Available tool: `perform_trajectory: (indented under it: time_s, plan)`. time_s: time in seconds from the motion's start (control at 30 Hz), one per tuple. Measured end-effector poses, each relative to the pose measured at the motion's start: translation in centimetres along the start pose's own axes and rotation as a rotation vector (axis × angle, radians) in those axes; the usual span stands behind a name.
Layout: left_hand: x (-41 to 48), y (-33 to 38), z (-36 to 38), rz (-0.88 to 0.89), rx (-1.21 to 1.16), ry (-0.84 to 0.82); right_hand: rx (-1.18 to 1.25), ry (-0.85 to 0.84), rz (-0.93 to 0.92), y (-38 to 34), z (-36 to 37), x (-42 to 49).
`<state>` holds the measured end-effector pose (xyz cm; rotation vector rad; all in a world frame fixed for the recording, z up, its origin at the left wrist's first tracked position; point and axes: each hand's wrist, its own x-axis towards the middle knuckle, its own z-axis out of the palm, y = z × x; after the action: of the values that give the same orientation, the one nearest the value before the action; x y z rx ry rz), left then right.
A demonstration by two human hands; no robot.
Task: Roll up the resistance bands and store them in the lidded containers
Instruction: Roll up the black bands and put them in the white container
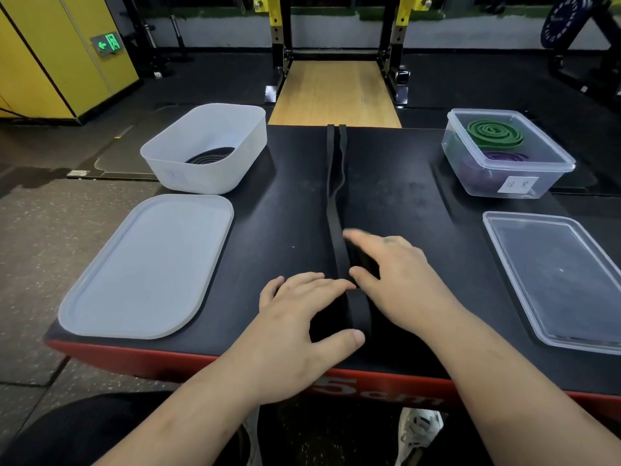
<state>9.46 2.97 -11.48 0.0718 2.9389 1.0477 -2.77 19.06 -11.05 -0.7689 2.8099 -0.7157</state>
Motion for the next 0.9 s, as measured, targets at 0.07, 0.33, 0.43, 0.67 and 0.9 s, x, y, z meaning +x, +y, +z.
perform_trajectory:
  time_s: [0.07,0.33,0.43,0.67,0.9]
  plan:
    - [0.1,0.0,0.1,0.007,0.007,0.007,0.013,0.036,-0.050,0.2,0.4,-0.1]
    - [0.3,-0.1,0.2,0.010,0.032,0.009,-0.189,-0.069,-0.167,1.4,1.5,0.4]
    - [0.4,-0.2,0.0,0.000,0.032,0.001,-0.100,-0.058,-0.211,1.6,0.8,-0.1]
    - [0.1,-0.4,-0.1,0.005,-0.048,-0.004,0.005,-0.136,-0.264,2.7,-0.1,-2.8]
    - [0.6,-0.3,0.5,0.038,0.005,0.017,0.176,-0.281,-0.187,3.2,-1.7,-5.7]
